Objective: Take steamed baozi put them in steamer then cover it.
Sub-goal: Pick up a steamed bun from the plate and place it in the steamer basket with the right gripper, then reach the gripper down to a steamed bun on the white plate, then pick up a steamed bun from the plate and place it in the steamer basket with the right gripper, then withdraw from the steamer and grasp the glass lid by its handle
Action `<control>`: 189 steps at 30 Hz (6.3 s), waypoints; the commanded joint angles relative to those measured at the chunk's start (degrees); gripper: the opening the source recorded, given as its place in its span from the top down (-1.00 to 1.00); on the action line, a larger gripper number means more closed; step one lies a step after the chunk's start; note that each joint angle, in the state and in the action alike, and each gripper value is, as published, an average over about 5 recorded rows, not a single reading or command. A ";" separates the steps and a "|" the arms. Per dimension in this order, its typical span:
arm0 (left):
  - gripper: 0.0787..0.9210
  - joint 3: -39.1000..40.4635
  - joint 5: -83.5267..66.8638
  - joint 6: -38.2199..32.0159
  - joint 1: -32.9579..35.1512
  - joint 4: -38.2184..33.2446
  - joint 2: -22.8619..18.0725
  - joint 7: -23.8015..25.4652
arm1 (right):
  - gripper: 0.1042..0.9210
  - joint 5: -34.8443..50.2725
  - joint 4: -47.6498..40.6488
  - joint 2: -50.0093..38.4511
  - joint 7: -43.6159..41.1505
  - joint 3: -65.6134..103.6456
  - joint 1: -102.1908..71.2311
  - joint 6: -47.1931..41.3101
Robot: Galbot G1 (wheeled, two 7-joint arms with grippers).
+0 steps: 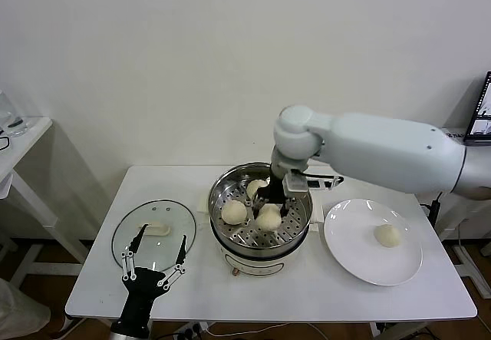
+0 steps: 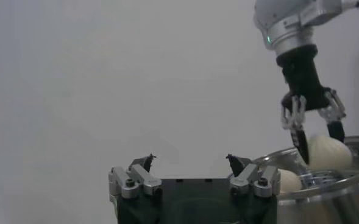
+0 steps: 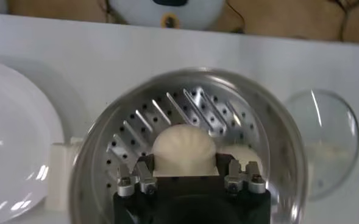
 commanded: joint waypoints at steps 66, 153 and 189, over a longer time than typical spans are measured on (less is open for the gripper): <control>-0.77 -1.26 0.01 0.01 -0.18 0.11 0.26 -0.70 | -0.76 5.06 -45.23 -21.09 -3.53 25.93 -29.60 -31.04; -0.77 -0.88 0.23 0.86 -2.03 -0.05 1.03 -1.43 | -0.37 29.95 -20.52 5.58 -2.39 -12.64 4.06 -46.54; -0.77 -1.89 7.20 5.23 -8.02 3.63 2.33 -5.30 | -0.76 38.64 -7.69 -15.74 55.09 11.95 -8.84 -30.48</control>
